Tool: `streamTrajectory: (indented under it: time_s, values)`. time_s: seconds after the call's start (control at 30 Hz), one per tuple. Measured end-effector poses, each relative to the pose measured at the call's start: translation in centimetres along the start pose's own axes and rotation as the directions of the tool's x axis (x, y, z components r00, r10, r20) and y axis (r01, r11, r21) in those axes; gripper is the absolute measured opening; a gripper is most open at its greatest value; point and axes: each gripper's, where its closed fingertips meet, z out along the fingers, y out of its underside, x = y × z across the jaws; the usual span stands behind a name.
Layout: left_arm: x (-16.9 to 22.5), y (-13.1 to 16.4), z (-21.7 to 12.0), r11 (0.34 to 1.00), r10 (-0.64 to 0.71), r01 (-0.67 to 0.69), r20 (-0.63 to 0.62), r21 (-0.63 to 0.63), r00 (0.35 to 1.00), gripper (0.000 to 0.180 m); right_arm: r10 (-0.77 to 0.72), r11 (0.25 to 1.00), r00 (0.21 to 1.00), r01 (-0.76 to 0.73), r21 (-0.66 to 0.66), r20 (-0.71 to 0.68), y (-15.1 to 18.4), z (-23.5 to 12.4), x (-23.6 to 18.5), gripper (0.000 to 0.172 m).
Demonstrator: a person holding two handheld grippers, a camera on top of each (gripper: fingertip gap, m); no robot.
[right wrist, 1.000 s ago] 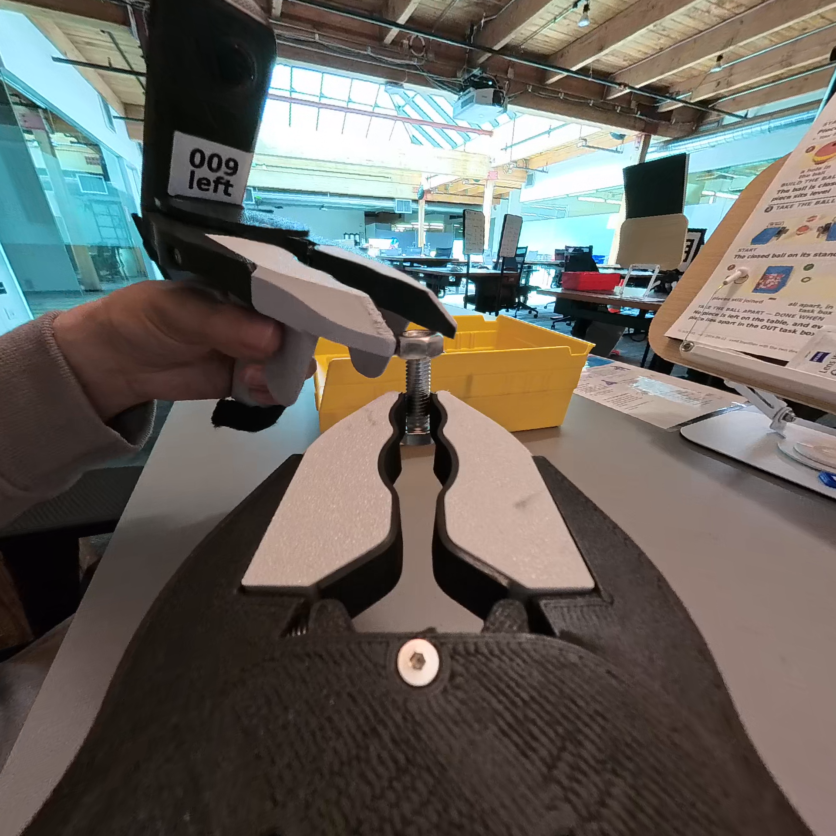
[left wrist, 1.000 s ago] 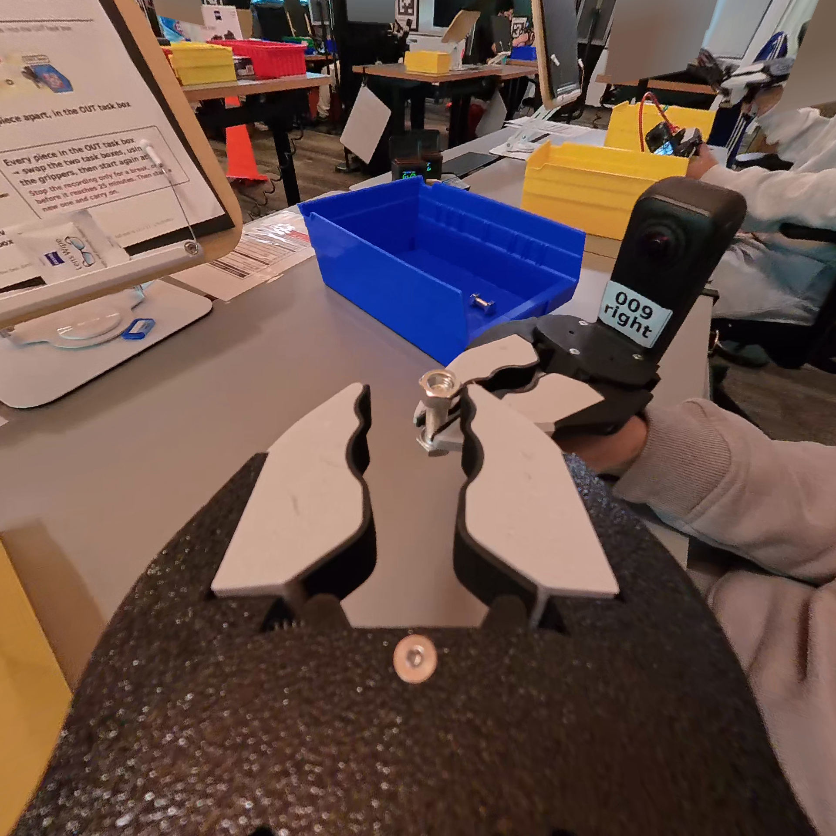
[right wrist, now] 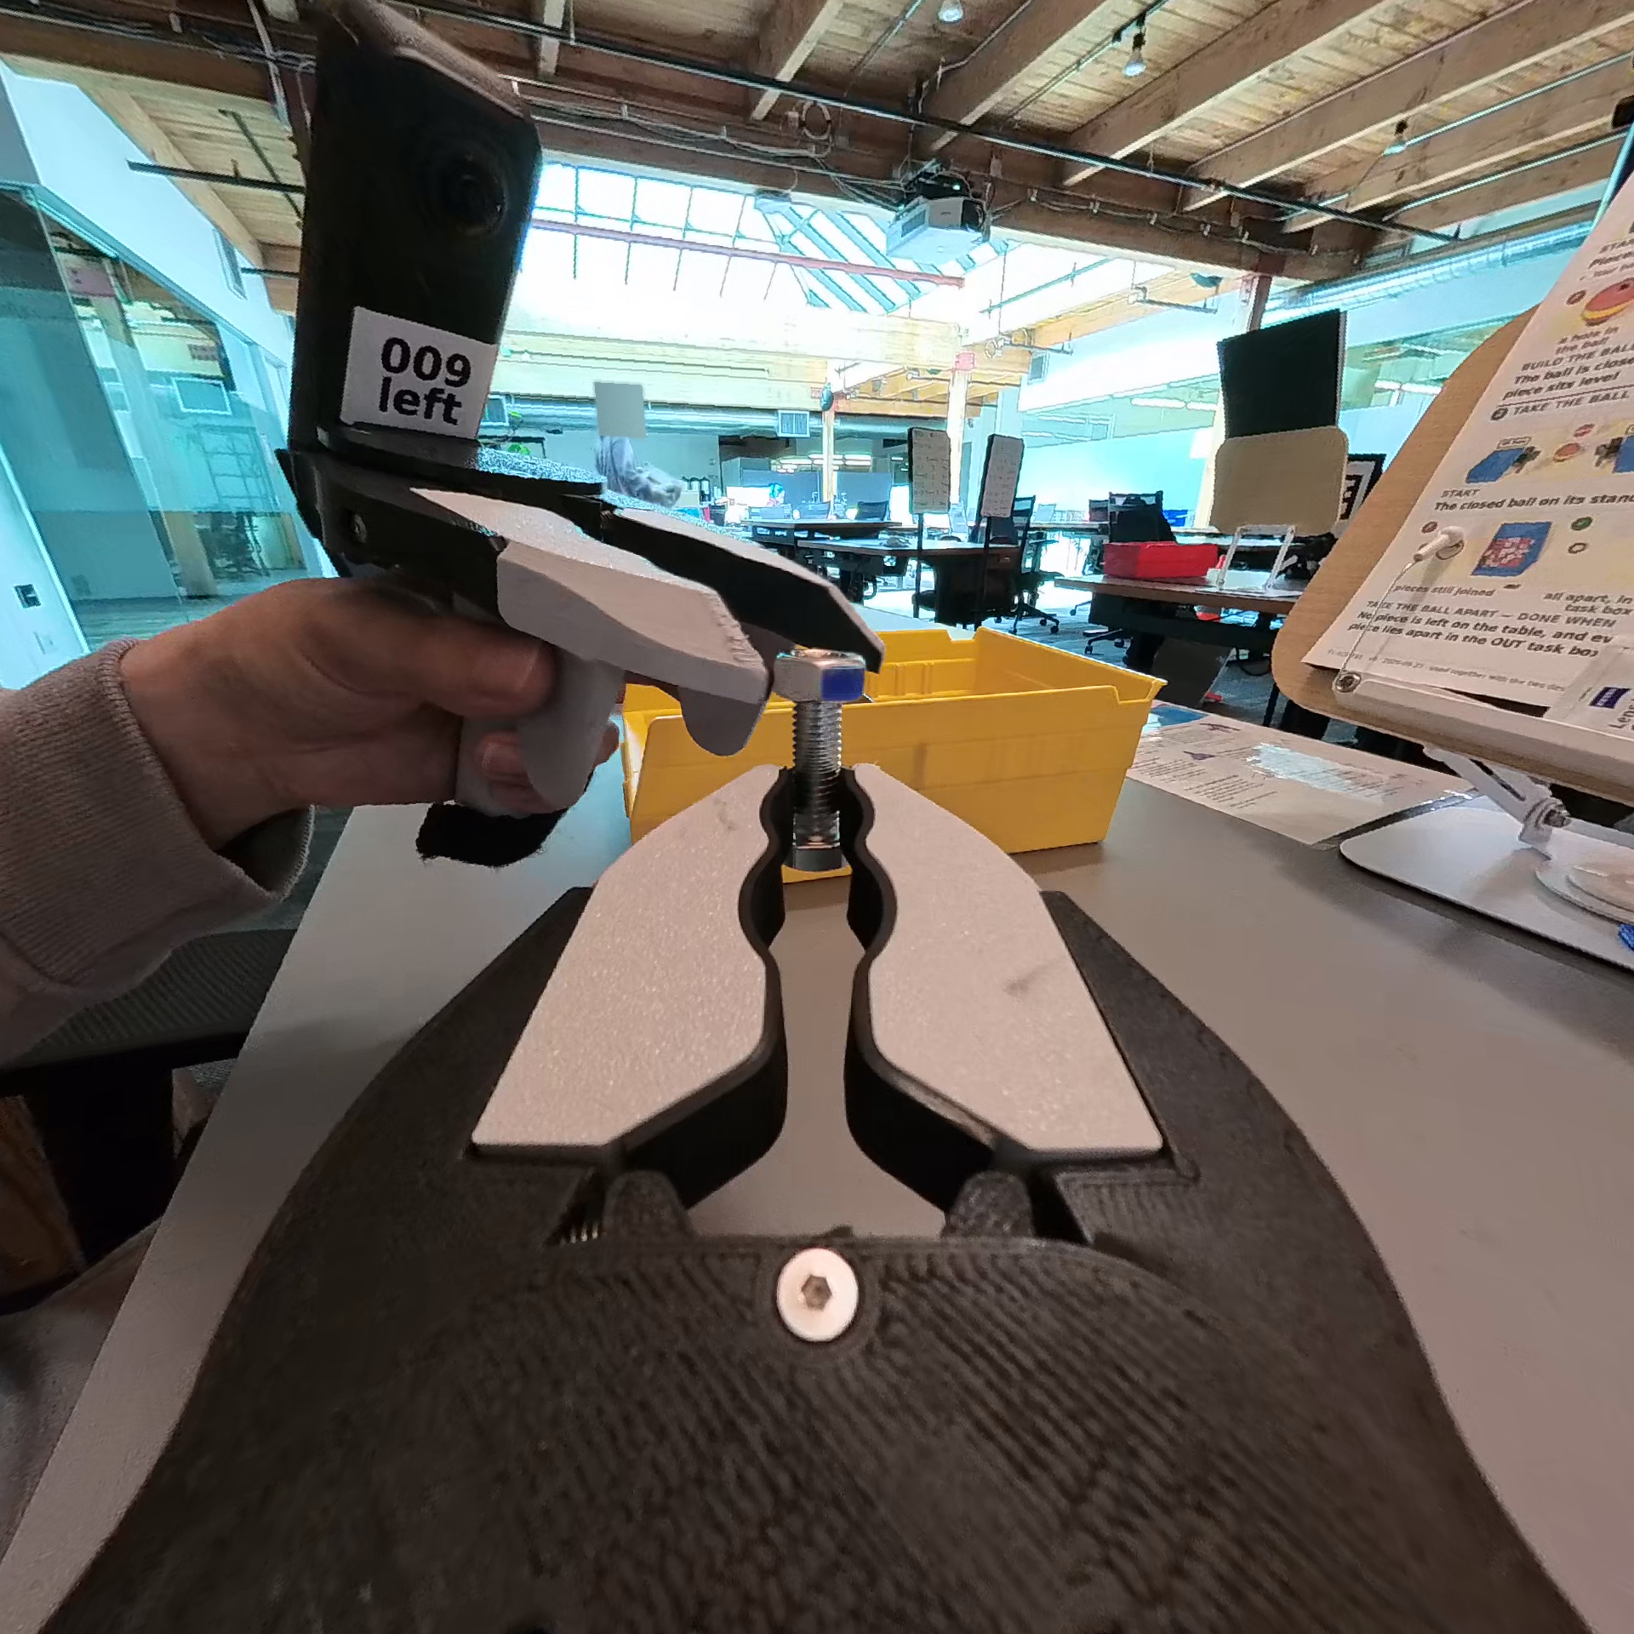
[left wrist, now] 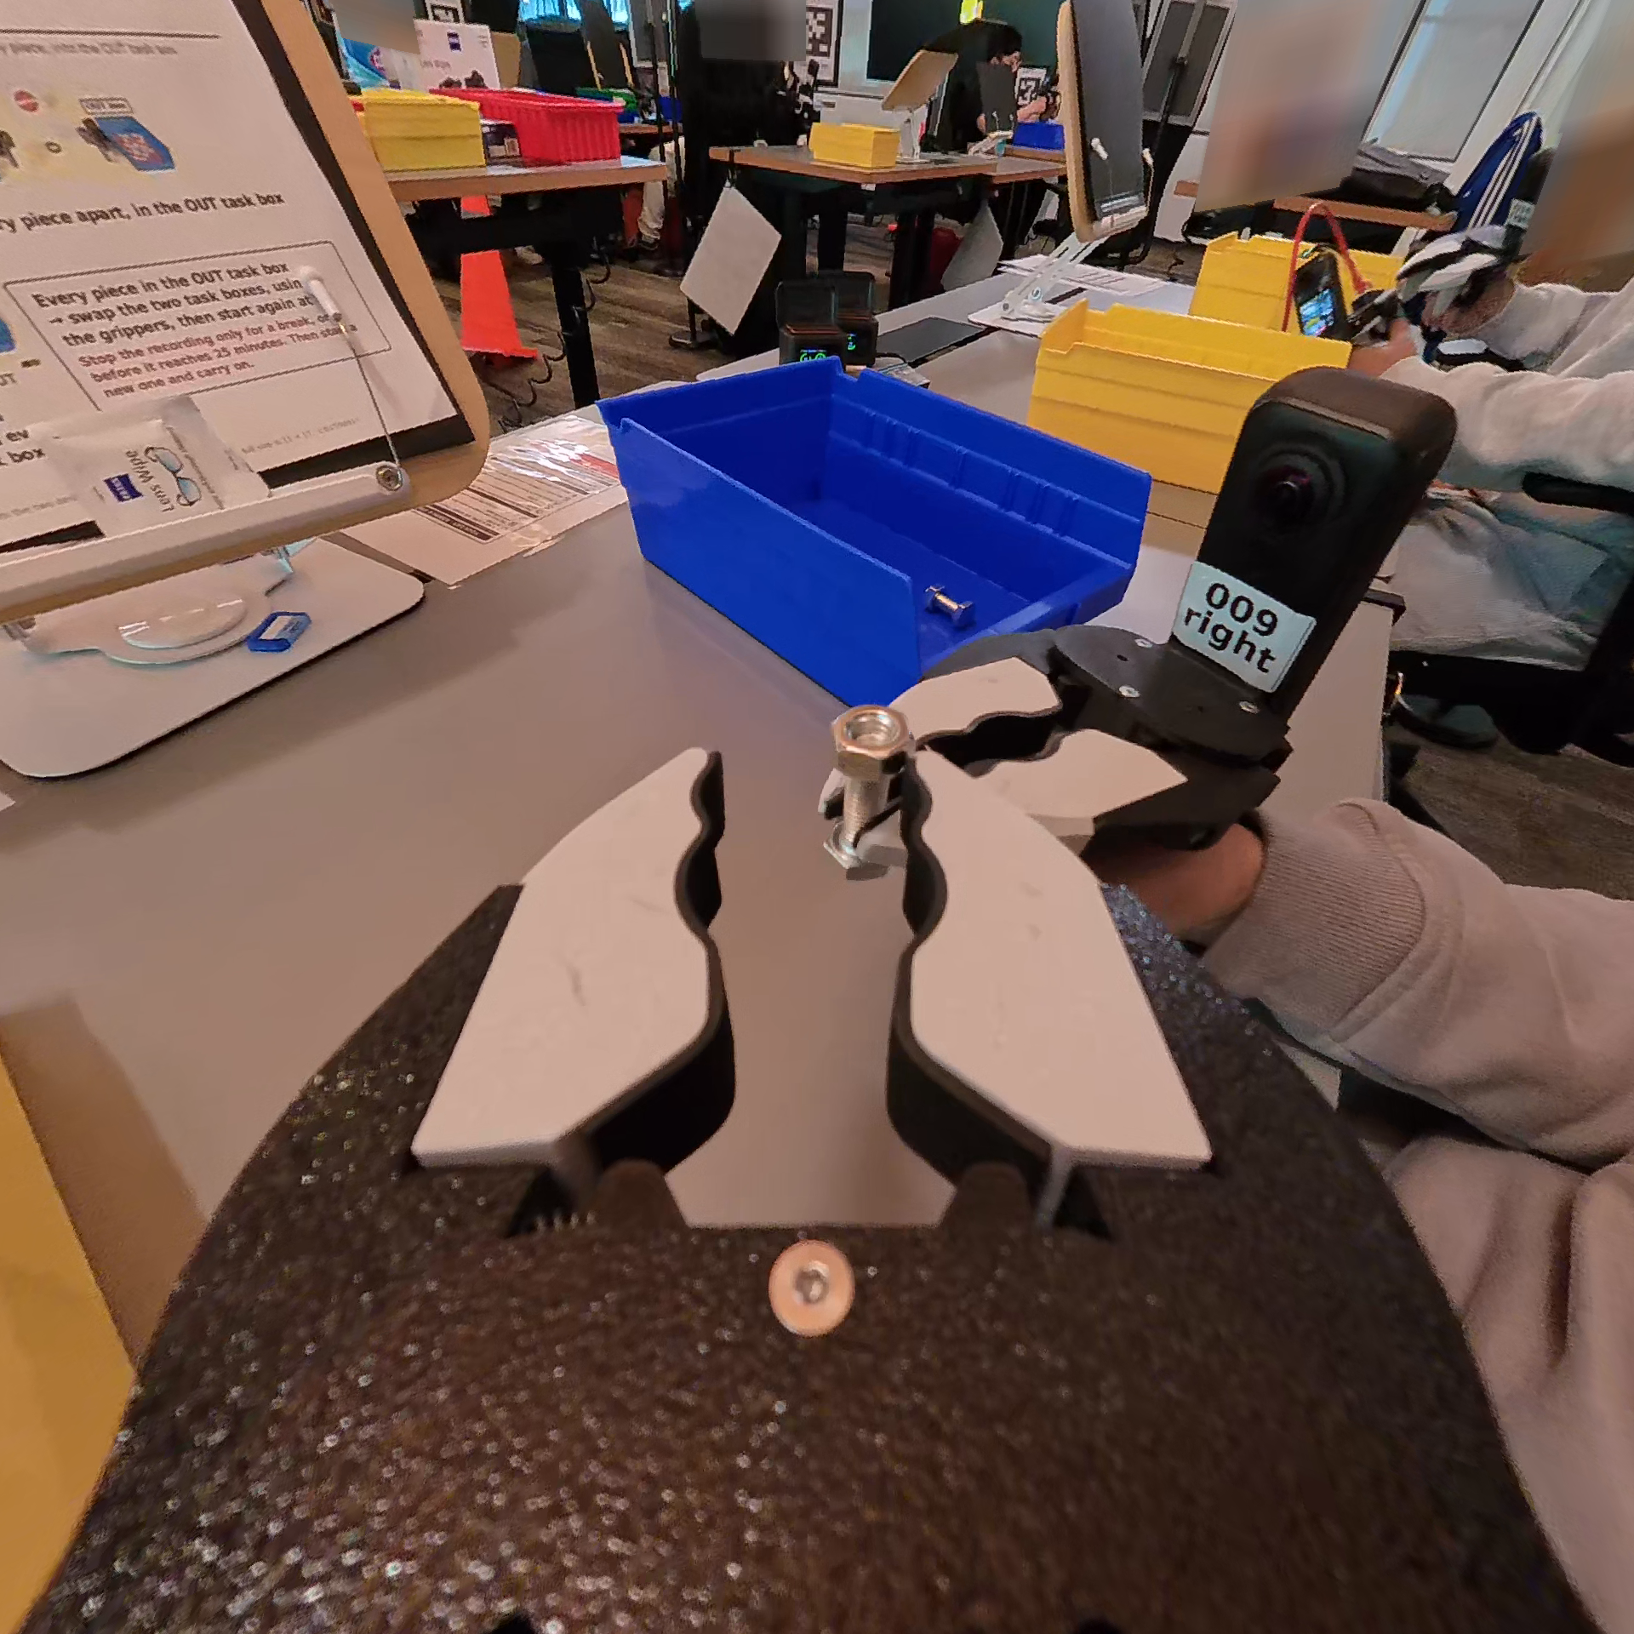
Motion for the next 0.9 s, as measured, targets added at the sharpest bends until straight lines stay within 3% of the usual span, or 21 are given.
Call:
streamTrajectory:
  time_s: [0.17, 0.37, 0.63, 0.83, 0.9]
  values:
    - [-0.8, 0.5, -0.4, 1.000, 0.001, 0.000, 0.034, -0.025, 0.999, 0.036, 0.013, 1.000, 1.000, -0.013, 0.015, 0.000, -0.2, -0.1, 0.1, 0.009]
    - [0.5, -0.5, -0.2, 0.999, -0.007, 0.008, -0.035, 0.034, 0.999, 0.039, -0.002, 1.000, 1.000, 0.002, 0.000, 0.004, 0.0, 0.0, -0.1, 0.009]
    - [0.2, -0.1, 0.5, 0.999, -0.030, 0.031, -0.027, 0.033, 0.999, 0.040, 0.006, 1.000, 1.000, -0.006, 0.010, 0.002, -0.2, -0.1, 0.0, 0.009]
    - [-1.9, 0.2, -1.0, 0.999, -0.037, 0.035, 0.073, 0.025, 0.997, 0.036, 0.011, 1.000, 1.000, -0.011, 0.020, 0.002, -0.3, -0.1, 0.1, 0.009]
    - [-0.9, -0.5, -1.0, 0.997, -0.040, 0.038, 0.022, 0.064, 0.999, 0.038, 0.005, 1.000, 1.000, -0.005, 0.014, -0.001, -0.2, -0.1, 0.1, 0.009]
